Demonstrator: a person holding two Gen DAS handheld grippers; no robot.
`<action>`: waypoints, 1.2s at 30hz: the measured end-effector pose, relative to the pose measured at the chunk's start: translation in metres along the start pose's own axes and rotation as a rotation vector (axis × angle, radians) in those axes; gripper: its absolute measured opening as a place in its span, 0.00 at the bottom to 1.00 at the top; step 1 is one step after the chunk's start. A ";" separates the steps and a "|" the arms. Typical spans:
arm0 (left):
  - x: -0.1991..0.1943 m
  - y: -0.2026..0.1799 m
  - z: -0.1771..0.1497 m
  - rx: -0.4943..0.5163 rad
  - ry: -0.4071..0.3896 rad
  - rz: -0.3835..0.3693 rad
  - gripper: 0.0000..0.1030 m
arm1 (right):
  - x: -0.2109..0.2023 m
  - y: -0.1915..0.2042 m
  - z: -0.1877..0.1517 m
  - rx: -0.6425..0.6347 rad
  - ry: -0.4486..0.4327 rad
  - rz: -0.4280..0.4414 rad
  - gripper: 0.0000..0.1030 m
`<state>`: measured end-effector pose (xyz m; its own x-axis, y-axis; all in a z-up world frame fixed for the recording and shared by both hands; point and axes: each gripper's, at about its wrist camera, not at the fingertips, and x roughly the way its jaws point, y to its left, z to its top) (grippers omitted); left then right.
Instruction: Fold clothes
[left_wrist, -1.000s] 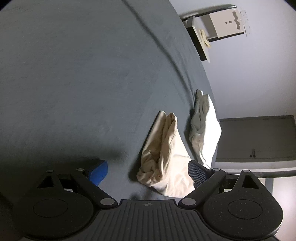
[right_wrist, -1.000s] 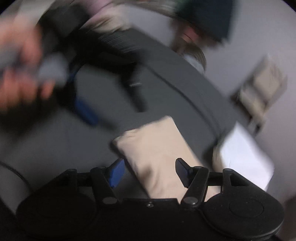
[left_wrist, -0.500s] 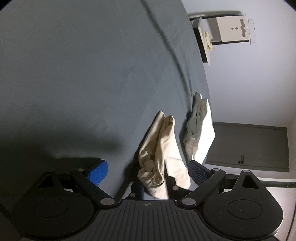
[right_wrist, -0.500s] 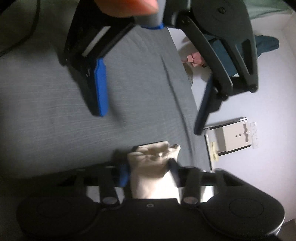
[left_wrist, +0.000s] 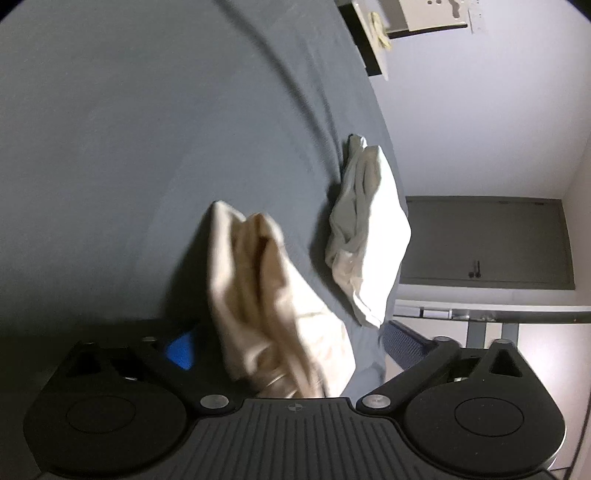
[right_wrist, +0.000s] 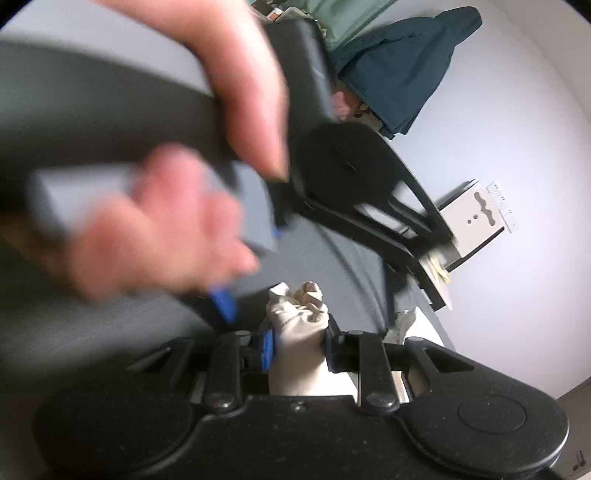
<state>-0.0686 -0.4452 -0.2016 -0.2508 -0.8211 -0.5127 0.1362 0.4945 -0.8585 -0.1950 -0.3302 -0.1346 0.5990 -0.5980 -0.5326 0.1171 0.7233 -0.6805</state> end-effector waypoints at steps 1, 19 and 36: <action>0.004 -0.002 0.001 0.011 0.011 0.004 0.73 | 0.001 0.001 0.000 -0.002 0.002 0.007 0.24; 0.003 0.021 -0.006 0.216 0.034 0.078 0.11 | 0.001 -0.170 -0.106 0.595 0.123 0.407 0.85; 0.005 0.016 0.000 0.281 0.075 0.101 0.12 | 0.148 -0.239 -0.248 1.536 0.320 1.038 0.82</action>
<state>-0.0680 -0.4415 -0.2184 -0.2911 -0.7432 -0.6024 0.4209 0.4659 -0.7783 -0.3306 -0.6770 -0.1753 0.7586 0.3205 -0.5672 0.4754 0.3230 0.8183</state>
